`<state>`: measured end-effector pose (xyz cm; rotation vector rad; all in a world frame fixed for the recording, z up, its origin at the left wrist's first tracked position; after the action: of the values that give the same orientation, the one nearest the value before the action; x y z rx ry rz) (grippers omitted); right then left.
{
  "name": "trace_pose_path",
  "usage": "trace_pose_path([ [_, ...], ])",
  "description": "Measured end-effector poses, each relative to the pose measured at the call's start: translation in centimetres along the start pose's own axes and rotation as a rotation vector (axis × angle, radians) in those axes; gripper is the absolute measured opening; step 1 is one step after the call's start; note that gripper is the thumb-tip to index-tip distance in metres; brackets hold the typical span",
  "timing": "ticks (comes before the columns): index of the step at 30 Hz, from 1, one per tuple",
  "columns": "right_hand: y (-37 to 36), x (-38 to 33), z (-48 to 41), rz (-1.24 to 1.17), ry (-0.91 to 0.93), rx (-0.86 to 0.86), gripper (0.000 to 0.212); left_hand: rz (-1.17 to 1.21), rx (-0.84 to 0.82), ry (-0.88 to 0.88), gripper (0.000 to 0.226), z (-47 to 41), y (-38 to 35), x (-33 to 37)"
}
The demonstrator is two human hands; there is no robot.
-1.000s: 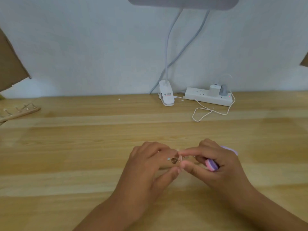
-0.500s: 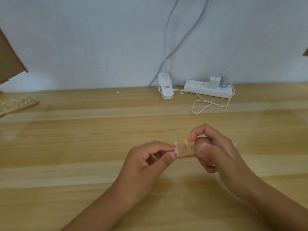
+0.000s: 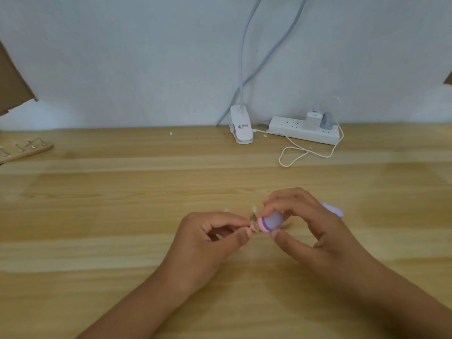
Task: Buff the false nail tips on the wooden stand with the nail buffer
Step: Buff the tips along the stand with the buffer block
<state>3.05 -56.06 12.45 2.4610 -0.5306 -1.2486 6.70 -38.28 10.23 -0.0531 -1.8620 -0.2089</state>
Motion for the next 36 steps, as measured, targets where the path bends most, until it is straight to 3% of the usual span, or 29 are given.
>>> trace_pose_path([
  [6,-0.6,-1.0,0.0,0.152,0.19,0.039,0.037,-0.096,0.013,-0.133,0.012,0.0,0.1,0.6],
  [11,-0.4,-1.3,0.1,0.244,0.245,0.131,0.031,-0.114,0.017,-0.146,0.011,0.2,0.0,0.8],
  [15,-1.0,-1.4,0.4,0.198,0.274,0.109,0.03,-0.107,0.016,-0.16,0.013,0.0,0.2,0.8],
  [19,-0.4,-1.3,0.4,0.349,0.305,0.168,0.024,-0.165,0.003,-0.165,0.015,0.0,0.1,0.4],
  [36,-0.9,-0.9,0.7,0.291,0.41,0.208,0.025,-0.023,-0.023,-0.078,0.013,-0.1,0.1,0.2],
])
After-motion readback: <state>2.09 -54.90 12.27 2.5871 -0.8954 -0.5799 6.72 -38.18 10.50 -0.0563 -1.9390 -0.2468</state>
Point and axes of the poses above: each hand's wrist, its own z-axis away from the middle knuckle, its own y-axis out of the back of the hand, x = y × z, the point moved 5 cm from there along -z, towards the middle knuckle, and after that the axes turned 12 degrees about x, right-handed, at the moved point
